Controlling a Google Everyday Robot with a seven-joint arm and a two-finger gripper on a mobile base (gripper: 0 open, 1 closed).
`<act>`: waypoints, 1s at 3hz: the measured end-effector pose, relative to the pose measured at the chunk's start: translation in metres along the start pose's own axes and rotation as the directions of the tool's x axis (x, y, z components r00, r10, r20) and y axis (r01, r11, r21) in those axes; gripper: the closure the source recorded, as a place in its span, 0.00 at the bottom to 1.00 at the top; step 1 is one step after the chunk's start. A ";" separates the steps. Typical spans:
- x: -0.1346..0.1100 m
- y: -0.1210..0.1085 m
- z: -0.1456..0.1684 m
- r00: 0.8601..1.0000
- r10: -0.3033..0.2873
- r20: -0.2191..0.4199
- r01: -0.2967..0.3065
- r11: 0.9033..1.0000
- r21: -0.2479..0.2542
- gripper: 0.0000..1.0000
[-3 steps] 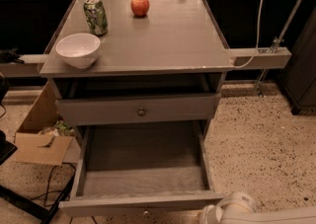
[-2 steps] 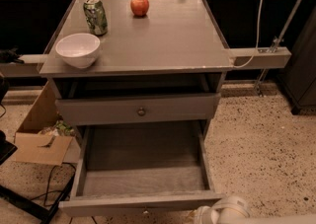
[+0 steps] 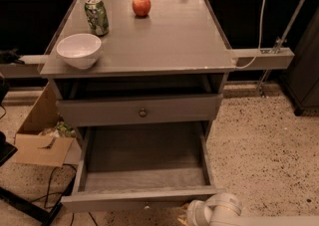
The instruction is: Close middle drawer
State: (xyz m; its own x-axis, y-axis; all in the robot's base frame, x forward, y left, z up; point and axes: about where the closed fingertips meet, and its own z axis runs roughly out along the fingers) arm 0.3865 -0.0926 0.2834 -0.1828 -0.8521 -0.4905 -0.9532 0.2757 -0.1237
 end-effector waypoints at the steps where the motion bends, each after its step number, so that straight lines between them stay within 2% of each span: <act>1: -0.009 -0.018 0.003 1.000 -0.030 0.008 0.030 0.999 0.027 1.00; 2: -0.014 -0.028 0.004 0.999 -0.045 0.011 0.045 0.998 0.040 1.00; 3: -0.028 -0.053 0.007 0.997 -0.076 0.016 0.075 0.995 0.065 1.00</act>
Offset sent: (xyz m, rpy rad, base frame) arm 0.2272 0.0397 0.0503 -0.0439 -0.3374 0.1249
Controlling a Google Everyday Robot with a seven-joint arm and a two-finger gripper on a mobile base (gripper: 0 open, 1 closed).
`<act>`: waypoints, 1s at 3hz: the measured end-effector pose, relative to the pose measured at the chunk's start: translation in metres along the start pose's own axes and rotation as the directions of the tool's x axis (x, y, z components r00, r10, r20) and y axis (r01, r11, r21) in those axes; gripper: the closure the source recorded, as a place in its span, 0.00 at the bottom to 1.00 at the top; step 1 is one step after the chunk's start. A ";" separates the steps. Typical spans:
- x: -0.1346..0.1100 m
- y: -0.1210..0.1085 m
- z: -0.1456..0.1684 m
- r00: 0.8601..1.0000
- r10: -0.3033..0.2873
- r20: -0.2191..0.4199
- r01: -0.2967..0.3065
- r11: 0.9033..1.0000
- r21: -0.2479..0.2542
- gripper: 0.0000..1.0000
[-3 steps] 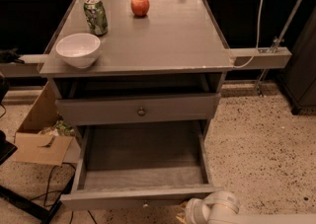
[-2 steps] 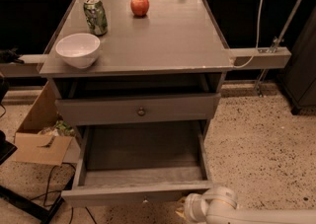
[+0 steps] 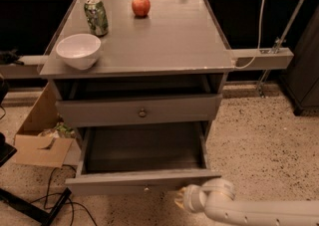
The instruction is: Close middle drawer
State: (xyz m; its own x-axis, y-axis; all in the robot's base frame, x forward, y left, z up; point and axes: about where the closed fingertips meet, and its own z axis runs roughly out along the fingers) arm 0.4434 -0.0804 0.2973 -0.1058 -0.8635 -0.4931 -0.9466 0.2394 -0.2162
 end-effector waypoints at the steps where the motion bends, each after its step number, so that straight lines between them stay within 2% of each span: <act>1: -0.017 -0.038 0.006 0.999 -0.041 0.005 0.041 0.999 0.033 1.00; 2: -0.040 -0.093 0.015 0.996 -0.092 0.006 0.091 0.993 0.075 1.00; 3: -0.052 -0.120 0.019 0.994 -0.113 0.005 0.112 0.989 0.096 1.00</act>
Offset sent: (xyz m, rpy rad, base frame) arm 0.2594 0.0341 0.0719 -0.0660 -0.2542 0.1033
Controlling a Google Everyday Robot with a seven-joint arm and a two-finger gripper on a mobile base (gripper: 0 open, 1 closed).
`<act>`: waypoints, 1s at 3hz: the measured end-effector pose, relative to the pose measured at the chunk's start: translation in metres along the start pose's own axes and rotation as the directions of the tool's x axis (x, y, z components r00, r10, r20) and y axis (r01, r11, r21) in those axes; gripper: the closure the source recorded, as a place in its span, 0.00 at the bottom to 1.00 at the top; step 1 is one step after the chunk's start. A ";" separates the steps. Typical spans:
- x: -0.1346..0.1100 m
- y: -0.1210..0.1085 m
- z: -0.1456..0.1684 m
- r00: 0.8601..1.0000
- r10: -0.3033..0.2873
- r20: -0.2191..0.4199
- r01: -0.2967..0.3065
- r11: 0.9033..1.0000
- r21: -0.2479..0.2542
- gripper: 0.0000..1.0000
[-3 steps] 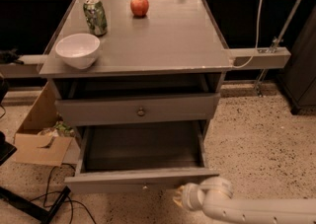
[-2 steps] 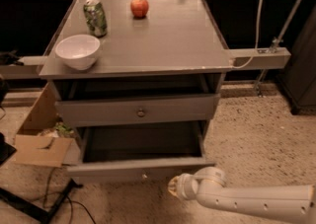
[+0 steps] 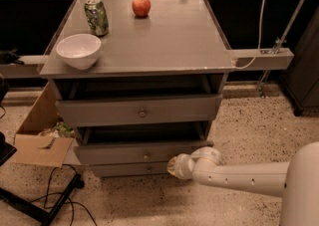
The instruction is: Close middle drawer
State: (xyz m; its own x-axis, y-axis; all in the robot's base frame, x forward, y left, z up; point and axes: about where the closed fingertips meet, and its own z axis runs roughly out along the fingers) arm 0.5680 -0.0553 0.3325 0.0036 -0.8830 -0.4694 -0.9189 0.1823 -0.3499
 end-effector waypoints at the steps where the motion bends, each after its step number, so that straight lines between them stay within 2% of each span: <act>1: -0.012 -0.043 0.011 1.000 -0.025 0.001 0.025 0.999 0.034 1.00; 2: -0.018 -0.054 0.017 1.000 -0.027 0.000 0.027 0.999 0.038 0.82; 3: -0.018 -0.053 0.017 1.000 -0.027 0.000 0.027 0.999 0.038 0.59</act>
Offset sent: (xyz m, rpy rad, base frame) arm 0.0358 0.0063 0.0098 -0.0068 -0.0337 0.0043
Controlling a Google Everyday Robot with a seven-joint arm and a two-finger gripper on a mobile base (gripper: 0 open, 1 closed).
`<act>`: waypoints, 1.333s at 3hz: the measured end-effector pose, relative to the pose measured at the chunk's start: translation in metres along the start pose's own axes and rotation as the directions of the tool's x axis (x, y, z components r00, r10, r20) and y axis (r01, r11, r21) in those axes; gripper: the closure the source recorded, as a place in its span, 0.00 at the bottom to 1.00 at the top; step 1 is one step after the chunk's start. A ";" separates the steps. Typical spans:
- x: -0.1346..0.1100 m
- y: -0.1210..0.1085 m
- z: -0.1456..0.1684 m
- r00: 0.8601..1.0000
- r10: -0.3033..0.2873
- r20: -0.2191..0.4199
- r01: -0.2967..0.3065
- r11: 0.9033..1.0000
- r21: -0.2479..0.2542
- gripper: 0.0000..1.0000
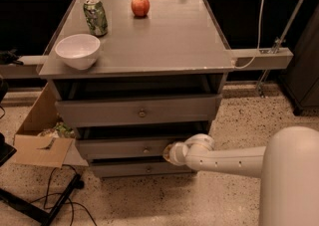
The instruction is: Close middle drawer
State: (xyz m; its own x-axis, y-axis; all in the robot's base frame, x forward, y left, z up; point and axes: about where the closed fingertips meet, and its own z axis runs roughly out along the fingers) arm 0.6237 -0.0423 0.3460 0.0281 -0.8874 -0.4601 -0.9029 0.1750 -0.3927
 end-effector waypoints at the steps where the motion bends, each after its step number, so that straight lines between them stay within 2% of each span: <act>1: 0.000 0.000 0.000 1.000 0.000 0.000 0.000 1.000 0.000 0.35; 2: 0.000 0.000 0.000 1.000 0.000 0.000 0.000 1.000 0.000 0.12; 3: 0.000 0.000 0.000 1.000 0.000 0.000 0.000 1.000 0.000 0.00; 4: 0.000 0.000 0.000 1.000 0.000 0.000 0.000 1.000 0.000 0.18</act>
Offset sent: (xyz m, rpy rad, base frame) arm 0.0000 0.0000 0.0000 0.0000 0.0000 0.0000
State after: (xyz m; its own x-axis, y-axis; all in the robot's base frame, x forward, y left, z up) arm 0.6236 -0.0422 0.3460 0.0282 -0.8874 -0.4602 -0.9029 0.1749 -0.3926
